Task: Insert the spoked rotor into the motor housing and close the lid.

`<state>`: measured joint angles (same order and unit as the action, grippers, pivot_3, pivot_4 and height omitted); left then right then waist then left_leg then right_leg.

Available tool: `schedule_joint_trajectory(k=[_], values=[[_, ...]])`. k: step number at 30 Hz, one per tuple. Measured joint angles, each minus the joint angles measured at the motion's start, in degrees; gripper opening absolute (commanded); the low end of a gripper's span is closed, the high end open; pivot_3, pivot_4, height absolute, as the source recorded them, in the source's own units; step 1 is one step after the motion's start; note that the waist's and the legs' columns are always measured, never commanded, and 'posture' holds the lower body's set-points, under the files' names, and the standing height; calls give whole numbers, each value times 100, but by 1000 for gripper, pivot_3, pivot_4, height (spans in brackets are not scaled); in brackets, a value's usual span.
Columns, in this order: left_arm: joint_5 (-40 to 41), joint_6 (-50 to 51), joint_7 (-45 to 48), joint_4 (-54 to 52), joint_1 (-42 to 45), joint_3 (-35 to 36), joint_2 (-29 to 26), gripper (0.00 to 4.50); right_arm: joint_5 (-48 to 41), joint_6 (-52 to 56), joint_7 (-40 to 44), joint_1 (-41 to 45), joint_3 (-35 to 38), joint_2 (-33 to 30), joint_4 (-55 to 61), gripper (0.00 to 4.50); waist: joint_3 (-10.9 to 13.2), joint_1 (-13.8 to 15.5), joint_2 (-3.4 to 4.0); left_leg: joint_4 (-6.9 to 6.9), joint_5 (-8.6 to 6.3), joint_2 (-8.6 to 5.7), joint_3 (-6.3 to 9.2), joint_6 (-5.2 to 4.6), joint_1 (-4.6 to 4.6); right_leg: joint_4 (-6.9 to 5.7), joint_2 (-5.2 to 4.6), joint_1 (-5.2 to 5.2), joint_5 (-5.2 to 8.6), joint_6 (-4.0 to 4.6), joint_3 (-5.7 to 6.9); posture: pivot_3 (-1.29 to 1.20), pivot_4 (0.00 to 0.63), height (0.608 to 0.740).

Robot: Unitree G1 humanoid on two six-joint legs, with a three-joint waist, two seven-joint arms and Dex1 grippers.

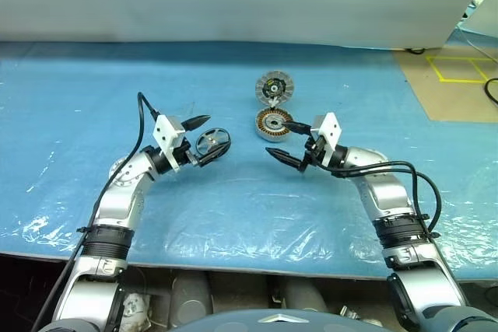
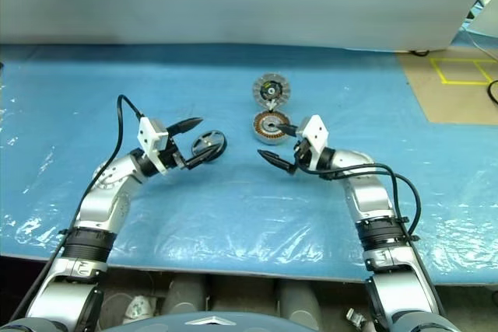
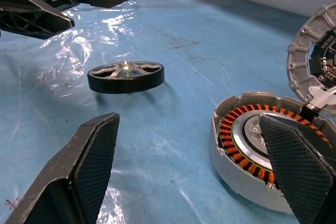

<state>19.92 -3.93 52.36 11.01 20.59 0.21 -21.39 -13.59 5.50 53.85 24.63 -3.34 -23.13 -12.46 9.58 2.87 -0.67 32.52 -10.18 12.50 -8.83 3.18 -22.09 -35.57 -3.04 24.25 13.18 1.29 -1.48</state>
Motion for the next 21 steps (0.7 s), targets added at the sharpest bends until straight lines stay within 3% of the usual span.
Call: schedule_joint_trajectory(k=[21], values=[[-119,-3,122,262,243,-69,4,4471,161,-254,-240,-9,36,-24,-25,4500,0,-2,0,2,0,0,0,0,1,-4,0,0,-1,-1,-1,0,150,740]])
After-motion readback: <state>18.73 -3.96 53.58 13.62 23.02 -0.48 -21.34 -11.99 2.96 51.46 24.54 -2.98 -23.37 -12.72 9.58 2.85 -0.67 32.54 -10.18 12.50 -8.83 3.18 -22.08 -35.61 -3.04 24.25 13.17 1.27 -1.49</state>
